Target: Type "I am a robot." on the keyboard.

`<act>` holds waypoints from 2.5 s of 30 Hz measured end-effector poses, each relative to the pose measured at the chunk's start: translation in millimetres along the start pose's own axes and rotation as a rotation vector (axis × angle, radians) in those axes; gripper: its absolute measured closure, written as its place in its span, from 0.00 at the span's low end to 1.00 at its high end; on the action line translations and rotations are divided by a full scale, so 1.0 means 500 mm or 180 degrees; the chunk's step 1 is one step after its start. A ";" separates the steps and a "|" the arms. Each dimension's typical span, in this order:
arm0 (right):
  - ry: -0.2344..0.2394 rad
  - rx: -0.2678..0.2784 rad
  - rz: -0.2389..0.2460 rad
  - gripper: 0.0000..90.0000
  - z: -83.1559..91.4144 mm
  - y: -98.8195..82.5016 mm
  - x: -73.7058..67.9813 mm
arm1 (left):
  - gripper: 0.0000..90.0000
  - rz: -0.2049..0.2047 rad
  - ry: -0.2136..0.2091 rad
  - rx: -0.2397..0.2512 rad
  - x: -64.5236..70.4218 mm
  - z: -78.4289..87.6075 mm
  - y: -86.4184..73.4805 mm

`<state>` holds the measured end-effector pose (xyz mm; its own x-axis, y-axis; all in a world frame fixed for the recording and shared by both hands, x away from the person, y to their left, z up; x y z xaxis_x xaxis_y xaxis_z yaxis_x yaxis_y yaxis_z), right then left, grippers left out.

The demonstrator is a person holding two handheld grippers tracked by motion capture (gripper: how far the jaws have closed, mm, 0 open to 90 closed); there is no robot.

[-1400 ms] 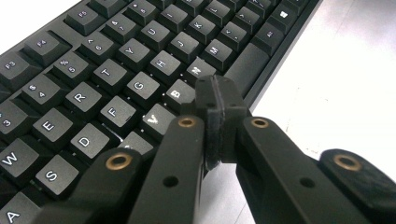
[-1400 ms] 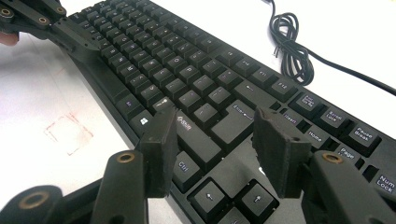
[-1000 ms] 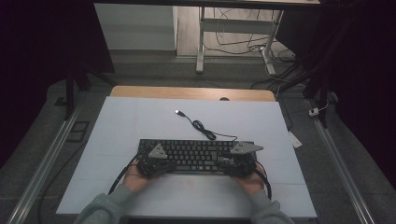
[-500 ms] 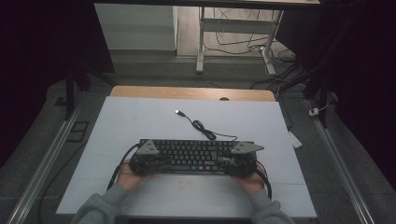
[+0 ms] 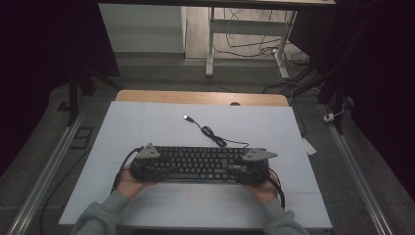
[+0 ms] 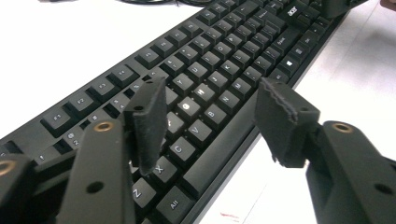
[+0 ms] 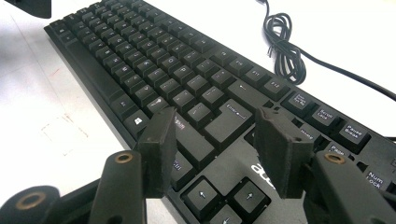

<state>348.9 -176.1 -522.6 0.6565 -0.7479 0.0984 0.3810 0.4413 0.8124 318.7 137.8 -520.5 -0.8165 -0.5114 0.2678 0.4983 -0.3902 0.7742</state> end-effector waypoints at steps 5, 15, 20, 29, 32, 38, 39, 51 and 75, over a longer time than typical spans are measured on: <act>-0.0001 -0.0002 0.0001 0.55 0.000 0.000 0.001 | 0.43 0.0027 -0.0023 0.0005 -0.003 0.004 0.000; 0.0004 -0.0005 -0.0007 0.55 -0.001 -0.001 0.001 | 0.39 0.0145 0.0009 0.0037 -0.018 0.025 0.003; 0.0000 -0.0014 -0.0004 0.55 -0.002 -0.001 0.000 | 0.40 0.0179 0.0056 0.0069 -0.027 0.038 0.003; 0.0003 -0.0018 -0.0008 0.55 -0.003 -0.002 0.001 | 0.40 0.0253 0.0128 0.0083 -0.043 0.051 0.001; 0.0006 -0.0021 -0.0011 0.55 -0.003 -0.002 0.002 | 0.40 0.0302 0.0174 0.0068 -0.052 0.055 -0.003; -0.0008 -0.0034 -0.0012 0.55 -0.003 -0.003 0.004 | 0.43 0.0359 0.0220 -0.0014 -0.065 0.055 -0.013; -0.0007 -0.0031 -0.0019 0.55 -0.004 -0.003 0.003 | 0.44 0.0366 0.0235 -0.0020 -0.067 0.054 -0.015; -0.0023 -0.0054 0.0006 0.55 -0.005 -0.004 0.003 | 0.69 0.0407 0.0264 -0.0069 -0.082 0.052 -0.028; -0.0029 -0.0116 0.0056 0.55 -0.012 -0.009 -0.003 | 0.99 0.0316 0.0332 -0.0381 -0.087 0.020 -0.049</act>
<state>350.2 -173.8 -530.1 0.6575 -0.7442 0.1179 0.3929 0.4722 0.7891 339.2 177.4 -545.3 -0.7301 -0.6261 0.2737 0.6111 -0.4191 0.6715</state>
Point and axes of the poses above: each handheld gripper's, and its own axes: z roughly backward along the jaws, y roughly out of its top, x roughly to its right, the point moved 4 cm from there along -z, roughly forward along the jaws, and after that the axes turned 13 degrees about -y, right-handed, at the moved point
